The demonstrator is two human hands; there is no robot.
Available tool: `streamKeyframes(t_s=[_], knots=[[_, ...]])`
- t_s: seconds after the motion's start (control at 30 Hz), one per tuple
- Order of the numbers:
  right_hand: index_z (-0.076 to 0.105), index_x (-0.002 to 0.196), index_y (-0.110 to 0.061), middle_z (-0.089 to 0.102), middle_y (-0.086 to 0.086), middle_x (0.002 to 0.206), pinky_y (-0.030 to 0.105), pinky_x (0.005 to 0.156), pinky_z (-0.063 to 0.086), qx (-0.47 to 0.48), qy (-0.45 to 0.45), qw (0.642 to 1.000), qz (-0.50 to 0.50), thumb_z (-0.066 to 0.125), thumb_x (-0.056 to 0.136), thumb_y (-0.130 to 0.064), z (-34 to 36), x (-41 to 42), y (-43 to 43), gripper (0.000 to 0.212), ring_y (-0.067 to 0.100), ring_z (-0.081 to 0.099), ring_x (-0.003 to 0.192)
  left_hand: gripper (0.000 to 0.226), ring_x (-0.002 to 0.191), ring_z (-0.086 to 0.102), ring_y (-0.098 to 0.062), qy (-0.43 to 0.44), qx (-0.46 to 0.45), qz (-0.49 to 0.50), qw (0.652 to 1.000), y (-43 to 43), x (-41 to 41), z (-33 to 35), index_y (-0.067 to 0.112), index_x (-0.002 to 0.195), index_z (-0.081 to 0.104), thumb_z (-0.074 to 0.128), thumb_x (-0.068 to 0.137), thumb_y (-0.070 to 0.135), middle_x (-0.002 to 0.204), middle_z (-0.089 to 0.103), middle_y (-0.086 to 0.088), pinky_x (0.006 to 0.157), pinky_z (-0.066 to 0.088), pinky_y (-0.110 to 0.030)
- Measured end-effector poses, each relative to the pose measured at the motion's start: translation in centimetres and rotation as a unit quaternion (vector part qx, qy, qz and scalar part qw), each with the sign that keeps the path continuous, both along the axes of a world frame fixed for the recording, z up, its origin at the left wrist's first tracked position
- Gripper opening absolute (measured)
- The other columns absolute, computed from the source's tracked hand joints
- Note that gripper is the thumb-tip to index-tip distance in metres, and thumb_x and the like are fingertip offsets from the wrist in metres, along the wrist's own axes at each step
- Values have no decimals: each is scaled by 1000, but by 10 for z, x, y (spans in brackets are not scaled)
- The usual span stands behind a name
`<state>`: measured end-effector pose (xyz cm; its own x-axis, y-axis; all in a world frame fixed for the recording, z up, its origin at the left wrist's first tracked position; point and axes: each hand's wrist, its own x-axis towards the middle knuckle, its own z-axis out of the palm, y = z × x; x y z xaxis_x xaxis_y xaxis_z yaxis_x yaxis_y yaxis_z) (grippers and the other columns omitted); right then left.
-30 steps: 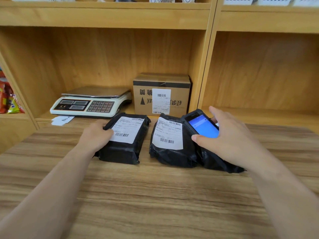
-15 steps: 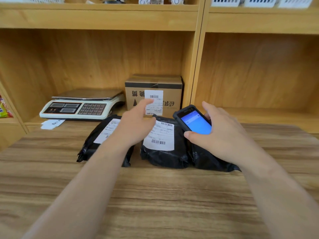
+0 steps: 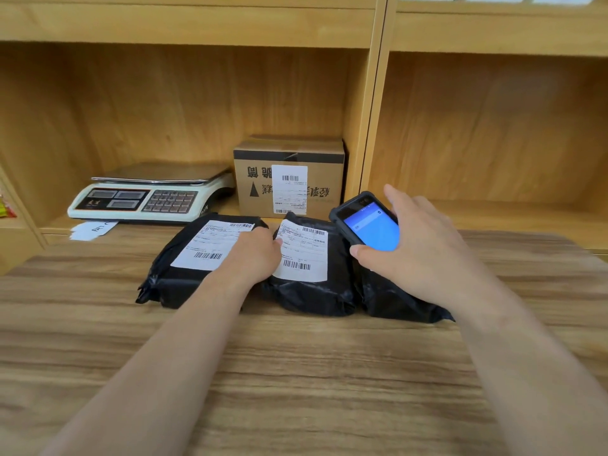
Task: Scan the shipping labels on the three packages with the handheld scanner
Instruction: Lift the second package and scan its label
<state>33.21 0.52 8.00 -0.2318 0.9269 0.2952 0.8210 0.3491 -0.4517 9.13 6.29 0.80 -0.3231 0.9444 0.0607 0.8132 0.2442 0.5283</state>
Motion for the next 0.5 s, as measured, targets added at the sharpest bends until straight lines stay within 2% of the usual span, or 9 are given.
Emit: streamKeyframes(t_s=[0.07, 0.13, 0.2, 0.27, 0.33, 0.43, 0.5], knots=[[18, 155, -32, 41, -8, 127, 33, 80, 34, 1, -1, 1000, -2, 69, 76, -58, 0, 0, 0, 98, 14, 40, 112, 33, 87, 54, -27, -8, 5, -5, 1000, -1, -2, -2, 12, 79, 54, 51, 102, 35, 95, 62, -11, 64, 38, -33], [16, 156, -32, 41, -7, 133, 33, 82, 34, -1, 1, 1000, -3, 69, 77, -58, 1, 0, 0, 99, 17, 41, 122, 38, 82, 55, -25, -15, 9, -13, 1000, -5, -2, 0, 17, 66, 50, 58, 100, 33, 79, 56, -3, 54, 32, -29], [16, 156, -31, 42, -5, 135, 33, 82, 33, -2, 1, 1000, -2, 69, 77, -57, 2, 1, 0, 99, 18, 40, 123, 39, 76, 57, -20, -27, 15, -18, 999, -7, -2, 3, 17, 65, 54, 60, 99, 34, 74, 58, -1, 53, 31, -28], [16, 156, -31, 42, -5, 136, 33, 81, 33, -4, 2, 1000, -1, 69, 77, -57, 2, 1, 0, 99, 17, 40, 124, 45, 68, 52, -17, -37, 25, -20, 999, -9, 0, 6, 15, 62, 47, 58, 100, 37, 70, 55, -2, 54, 30, -29], [15, 157, -31, 42, -6, 137, 33, 82, 33, -7, 1, 1000, 0, 69, 77, -58, 1, 1, 0, 100, 17, 40, 125, 45, 68, 48, -20, -61, 33, -22, 997, -11, 2, 9, 14, 65, 42, 54, 101, 39, 72, 52, -5, 57, 31, -32], [15, 157, -31, 41, -6, 140, 33, 84, 33, -11, 1, 1000, 0, 68, 76, -59, 1, 1, 1, 101, 17, 38, 128, 41, 73, 49, -20, -159, 36, -27, 986, -14, 4, 9, 15, 70, 42, 52, 102, 40, 75, 53, -2, 61, 33, -34], [15, 157, -31, 41, -5, 140, 33, 84, 33, -12, 1, 1000, 1, 69, 76, -59, 1, 1, 1, 101, 17, 39, 128, 39, 85, 58, -21, -239, 28, -33, 970, -13, 4, 9, 11, 78, 49, 51, 101, 43, 87, 63, -2, 72, 48, -35]])
